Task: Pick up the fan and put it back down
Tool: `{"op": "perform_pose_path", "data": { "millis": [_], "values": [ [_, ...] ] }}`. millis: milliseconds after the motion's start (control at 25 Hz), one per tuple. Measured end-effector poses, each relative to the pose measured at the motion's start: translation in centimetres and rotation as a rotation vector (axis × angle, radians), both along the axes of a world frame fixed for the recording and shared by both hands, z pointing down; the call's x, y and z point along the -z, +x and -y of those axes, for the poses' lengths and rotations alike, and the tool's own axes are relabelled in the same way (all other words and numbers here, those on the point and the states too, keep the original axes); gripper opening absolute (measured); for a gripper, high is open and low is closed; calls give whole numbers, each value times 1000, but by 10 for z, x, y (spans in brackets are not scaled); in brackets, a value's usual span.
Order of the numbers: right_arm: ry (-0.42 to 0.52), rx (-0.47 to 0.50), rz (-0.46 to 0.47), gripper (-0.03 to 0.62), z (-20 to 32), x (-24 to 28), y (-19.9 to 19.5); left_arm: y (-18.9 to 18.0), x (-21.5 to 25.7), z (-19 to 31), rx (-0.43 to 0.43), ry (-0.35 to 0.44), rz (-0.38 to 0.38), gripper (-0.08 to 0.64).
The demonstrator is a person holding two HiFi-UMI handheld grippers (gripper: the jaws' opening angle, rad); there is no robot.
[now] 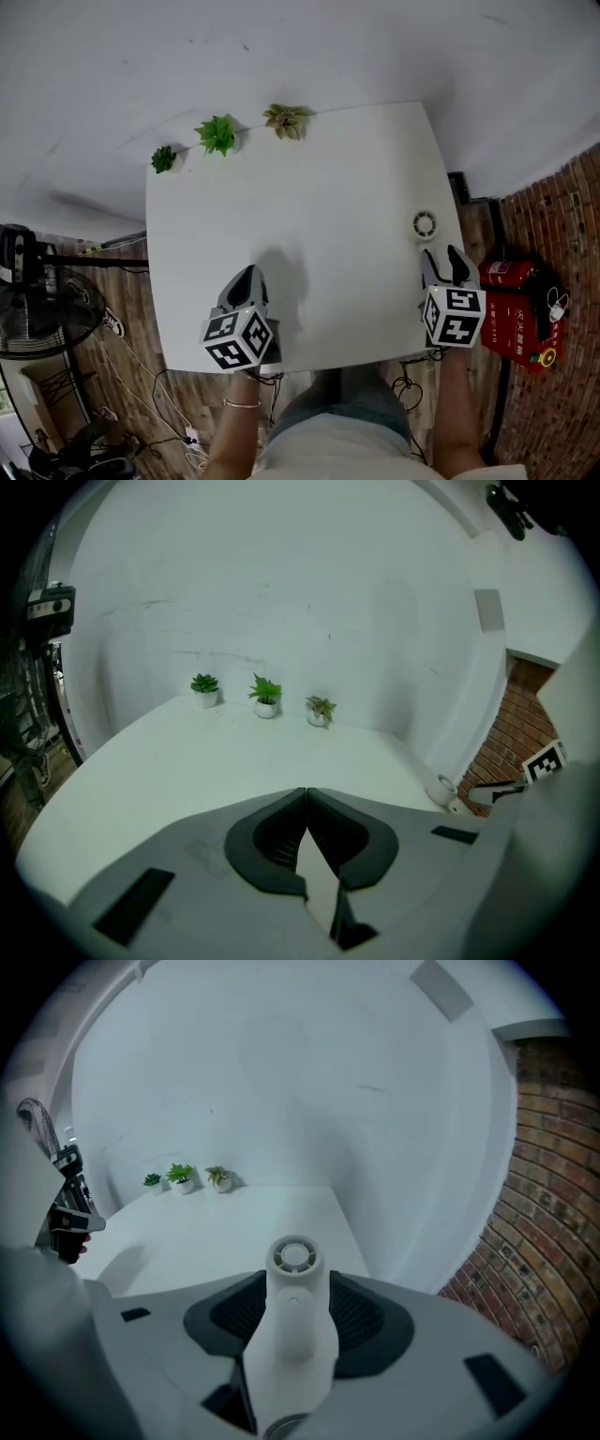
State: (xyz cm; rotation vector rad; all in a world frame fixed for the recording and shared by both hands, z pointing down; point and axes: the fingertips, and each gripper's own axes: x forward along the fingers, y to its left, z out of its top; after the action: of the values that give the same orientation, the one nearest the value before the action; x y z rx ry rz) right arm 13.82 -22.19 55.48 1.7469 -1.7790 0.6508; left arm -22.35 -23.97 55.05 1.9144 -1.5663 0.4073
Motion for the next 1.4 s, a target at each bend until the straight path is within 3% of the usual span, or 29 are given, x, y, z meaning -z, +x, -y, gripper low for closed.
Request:
{"op": "perform_pose_path", "data": {
  "millis": [360, 720, 1000, 1400],
  "values": [
    [138, -96, -4, 133, -22, 85, 14, 9, 74, 16, -40, 174, -8, 12],
    [416, -200, -49, 13, -30, 195, 35, 48, 160, 49, -136, 390, -83, 12],
    [566, -312, -58, 1, -59, 240, 65, 60, 200, 61, -194, 477, -77, 12],
    [636, -424, -43, 1, -94, 246, 101, 78, 223, 71, -244, 526, -77, 12]
  ]
}}
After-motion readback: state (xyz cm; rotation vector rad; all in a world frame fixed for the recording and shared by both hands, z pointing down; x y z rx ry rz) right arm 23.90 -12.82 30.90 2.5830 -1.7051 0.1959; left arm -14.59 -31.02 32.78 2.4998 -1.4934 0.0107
